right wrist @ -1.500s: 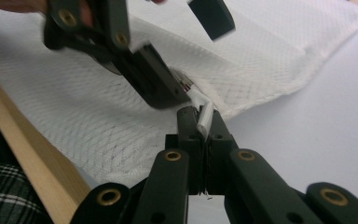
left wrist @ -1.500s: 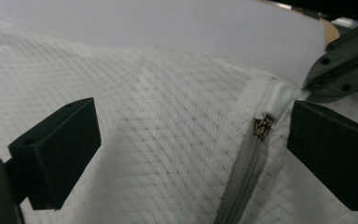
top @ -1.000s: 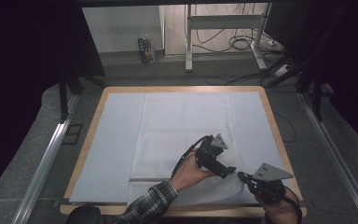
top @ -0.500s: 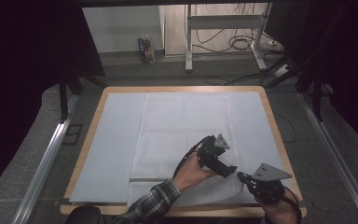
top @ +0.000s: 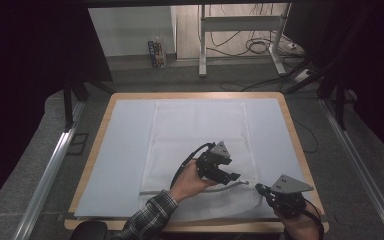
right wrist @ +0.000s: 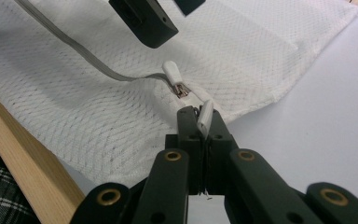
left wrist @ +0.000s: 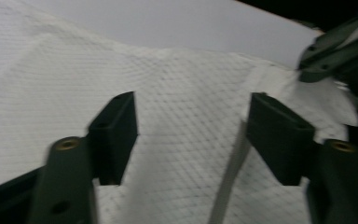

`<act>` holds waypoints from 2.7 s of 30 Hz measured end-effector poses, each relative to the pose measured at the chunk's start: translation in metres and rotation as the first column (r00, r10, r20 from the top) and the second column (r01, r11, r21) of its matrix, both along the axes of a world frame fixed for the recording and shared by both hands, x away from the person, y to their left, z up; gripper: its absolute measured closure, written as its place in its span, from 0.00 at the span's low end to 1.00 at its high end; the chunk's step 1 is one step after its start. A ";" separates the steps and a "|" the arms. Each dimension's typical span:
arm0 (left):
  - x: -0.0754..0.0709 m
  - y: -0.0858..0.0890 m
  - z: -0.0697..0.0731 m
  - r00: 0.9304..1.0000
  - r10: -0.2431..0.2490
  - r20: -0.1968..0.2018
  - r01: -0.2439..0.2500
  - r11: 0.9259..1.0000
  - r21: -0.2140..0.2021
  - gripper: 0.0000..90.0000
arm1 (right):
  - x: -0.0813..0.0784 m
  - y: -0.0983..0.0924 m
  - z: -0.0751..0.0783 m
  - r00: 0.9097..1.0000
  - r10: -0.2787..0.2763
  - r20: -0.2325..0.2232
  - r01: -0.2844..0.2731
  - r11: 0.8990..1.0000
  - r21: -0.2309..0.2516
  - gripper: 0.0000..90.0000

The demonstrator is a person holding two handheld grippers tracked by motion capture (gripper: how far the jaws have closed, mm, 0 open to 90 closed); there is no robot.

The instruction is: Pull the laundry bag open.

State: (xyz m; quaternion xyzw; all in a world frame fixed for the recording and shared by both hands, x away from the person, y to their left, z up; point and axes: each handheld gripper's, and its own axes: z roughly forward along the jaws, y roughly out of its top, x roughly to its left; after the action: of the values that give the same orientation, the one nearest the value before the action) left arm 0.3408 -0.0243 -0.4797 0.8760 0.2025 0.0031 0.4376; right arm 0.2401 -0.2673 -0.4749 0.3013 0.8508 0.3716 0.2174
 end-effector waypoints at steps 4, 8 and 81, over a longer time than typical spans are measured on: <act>0.006 -0.002 -0.003 0.995 -0.047 -0.087 0.044 0.998 -0.041 0.62 | -0.001 0.001 0.000 1.000 0.008 0.006 -0.008 1.000 -0.009 0.97; 0.008 -0.010 -0.005 0.986 -0.090 -0.139 0.082 0.995 -0.058 0.75 | -0.001 0.001 0.000 1.000 0.011 0.009 -0.010 1.000 -0.014 0.97; -0.009 -0.011 -0.006 0.974 -0.203 -0.104 0.204 0.979 0.002 0.97 | 0.041 -0.001 -0.011 0.965 0.084 -0.247 -0.062 0.993 0.097 0.70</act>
State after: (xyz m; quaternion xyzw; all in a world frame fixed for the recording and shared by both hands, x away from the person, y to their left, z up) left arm 0.3314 -0.0353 -0.4862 0.8938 0.1341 -0.0856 0.4192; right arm 0.2815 -0.2680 -0.4856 0.3236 0.8647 0.3757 0.0808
